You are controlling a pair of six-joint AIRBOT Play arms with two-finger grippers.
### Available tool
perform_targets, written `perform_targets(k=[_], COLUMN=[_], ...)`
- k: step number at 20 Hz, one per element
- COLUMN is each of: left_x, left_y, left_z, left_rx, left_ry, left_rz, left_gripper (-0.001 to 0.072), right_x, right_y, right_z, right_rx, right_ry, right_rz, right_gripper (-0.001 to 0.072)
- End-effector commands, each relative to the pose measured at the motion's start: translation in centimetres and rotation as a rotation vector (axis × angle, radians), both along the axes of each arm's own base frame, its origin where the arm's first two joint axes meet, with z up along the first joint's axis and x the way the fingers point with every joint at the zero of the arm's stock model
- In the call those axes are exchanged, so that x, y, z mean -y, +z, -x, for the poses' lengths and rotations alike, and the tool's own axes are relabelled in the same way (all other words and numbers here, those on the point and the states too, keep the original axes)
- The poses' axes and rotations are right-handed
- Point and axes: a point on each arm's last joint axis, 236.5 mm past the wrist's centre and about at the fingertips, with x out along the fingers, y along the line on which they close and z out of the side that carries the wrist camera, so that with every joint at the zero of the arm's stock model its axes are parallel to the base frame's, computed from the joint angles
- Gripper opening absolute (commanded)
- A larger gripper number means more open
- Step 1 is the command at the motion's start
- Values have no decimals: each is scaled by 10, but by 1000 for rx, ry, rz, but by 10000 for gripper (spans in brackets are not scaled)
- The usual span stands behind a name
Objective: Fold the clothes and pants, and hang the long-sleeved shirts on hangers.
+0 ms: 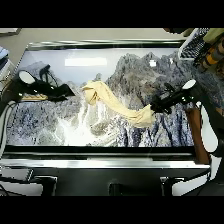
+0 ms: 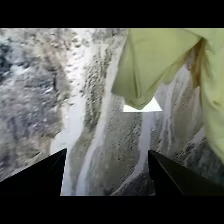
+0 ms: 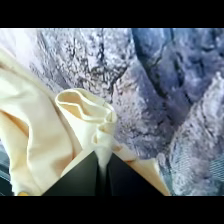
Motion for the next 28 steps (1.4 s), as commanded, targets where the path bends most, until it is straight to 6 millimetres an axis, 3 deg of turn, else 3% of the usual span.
perform_targets(k=[1,6,11,12,13,16,18,21,23,26,28], left_x=[36,47,60,59,60,61,64,57,39,3,-20], left_y=[-28,-66,-84,-84,-81,-67,-55,-16,26,110,170], left_z=[-22,-35,-42,-45,-48,-56,-60,-69,-73,-66,-49], left_rx=[53,30,0,8,14,36,55,122,193,324,413], left_ry=[47,107,129,137,151,144,127,83,57,37,43], left_rz=[177,205,238,238,252,269,280,284,261,213,166], left_gripper=[590,590,588,503,357,15,17,15,14,14,14], right_x=[2,2,2,2,2,3,3,15,32,52,54], right_y=[9,9,9,9,9,9,14,40,69,136,196], right_z=[2,3,3,3,3,1,-2,-19,-30,-36,-33], right_rx=[10,0,-5,-7,-7,-1,22,153,279,492,673], right_ry=[3,-7,-16,-18,-18,-22,-28,-60,-76,-90,-101], right_rz=[14,14,14,14,14,16,21,82,171,287,322], right_gripper=[31,31,31,31,31,31,31,30,30,30,30])
